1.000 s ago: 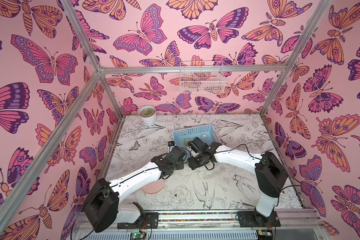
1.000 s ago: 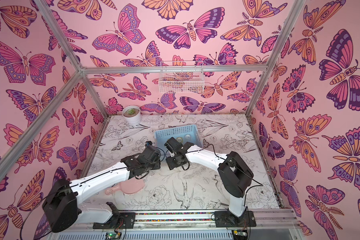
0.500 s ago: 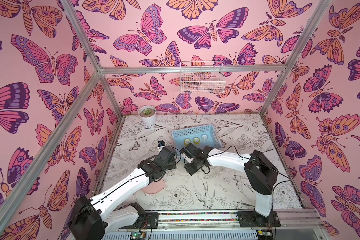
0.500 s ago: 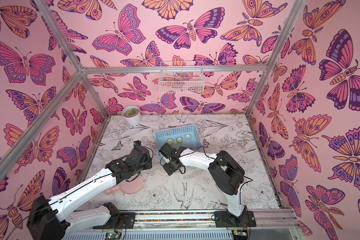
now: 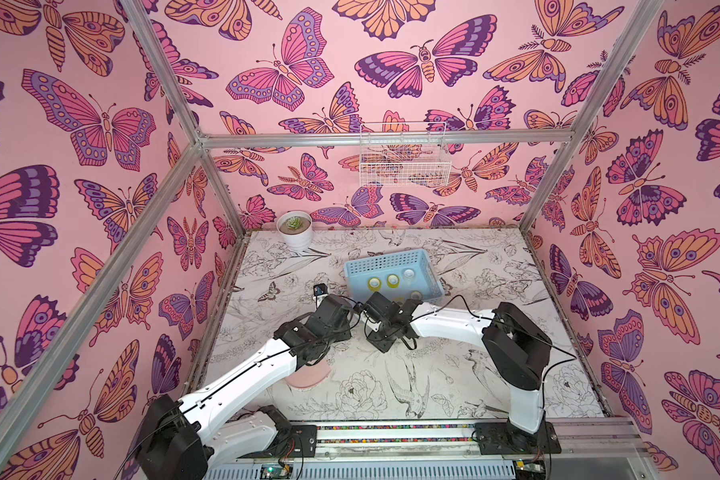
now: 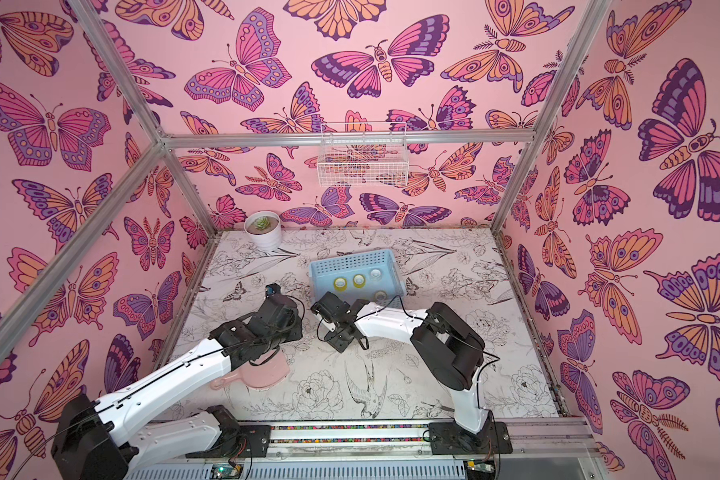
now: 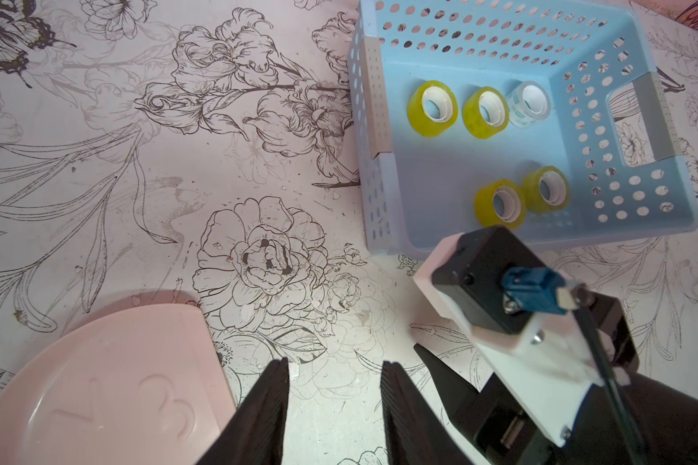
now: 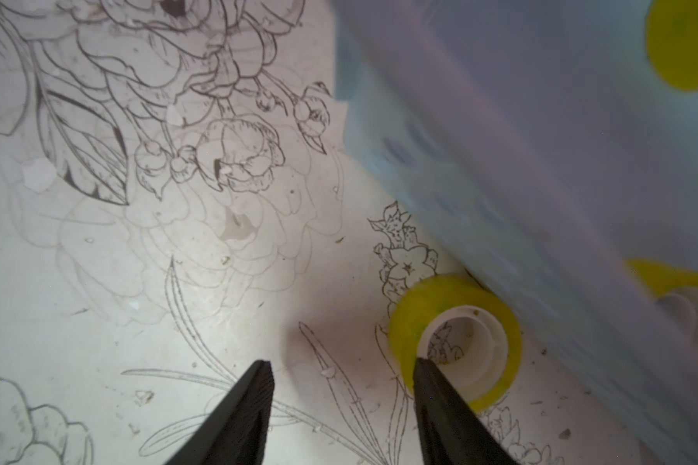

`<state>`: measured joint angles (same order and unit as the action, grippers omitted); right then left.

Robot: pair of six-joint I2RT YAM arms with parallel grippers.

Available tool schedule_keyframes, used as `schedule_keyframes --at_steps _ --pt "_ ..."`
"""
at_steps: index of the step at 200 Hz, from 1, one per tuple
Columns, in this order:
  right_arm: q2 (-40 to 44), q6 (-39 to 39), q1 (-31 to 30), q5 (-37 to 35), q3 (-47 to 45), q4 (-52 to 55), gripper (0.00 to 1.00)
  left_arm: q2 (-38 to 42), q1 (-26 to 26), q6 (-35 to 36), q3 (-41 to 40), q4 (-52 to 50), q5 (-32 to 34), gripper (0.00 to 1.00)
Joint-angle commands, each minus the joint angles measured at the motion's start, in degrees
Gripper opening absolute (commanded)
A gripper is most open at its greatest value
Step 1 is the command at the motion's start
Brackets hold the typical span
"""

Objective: Put the transparent tape into the storage box
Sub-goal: Pick up the tape from the center of the board.

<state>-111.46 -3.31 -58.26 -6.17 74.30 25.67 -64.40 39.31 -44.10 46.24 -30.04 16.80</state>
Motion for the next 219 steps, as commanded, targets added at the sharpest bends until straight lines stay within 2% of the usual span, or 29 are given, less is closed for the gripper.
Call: schedule_keyframes --at_steps 1,94,127,165,219 --pt "-1.49 -3.42 -0.78 -2.95 -1.78 -2.12 0.6 -0.68 -0.36 -0.6 0.26 -1.05 1.13 0.44" --pt "-0.23 -5.74 -1.1 -8.61 -3.89 -2.97 0.61 -1.95 -0.36 -1.04 1.13 -0.97 -0.27 0.44" --pt "-2.95 -5.34 -1.15 -3.77 -1.65 0.18 0.6 -1.91 -0.35 -0.85 1.22 -0.97 -0.46 0.44" --pt "-1.79 -2.49 -1.13 2.68 -2.06 1.85 0.55 -1.09 -0.37 -0.76 0.62 -0.98 -0.27 0.44" --pt "0.59 1.26 -1.3 5.12 -3.38 3.1 0.46 -0.64 -0.35 -0.07 0.52 -1.0 -0.45 0.44"
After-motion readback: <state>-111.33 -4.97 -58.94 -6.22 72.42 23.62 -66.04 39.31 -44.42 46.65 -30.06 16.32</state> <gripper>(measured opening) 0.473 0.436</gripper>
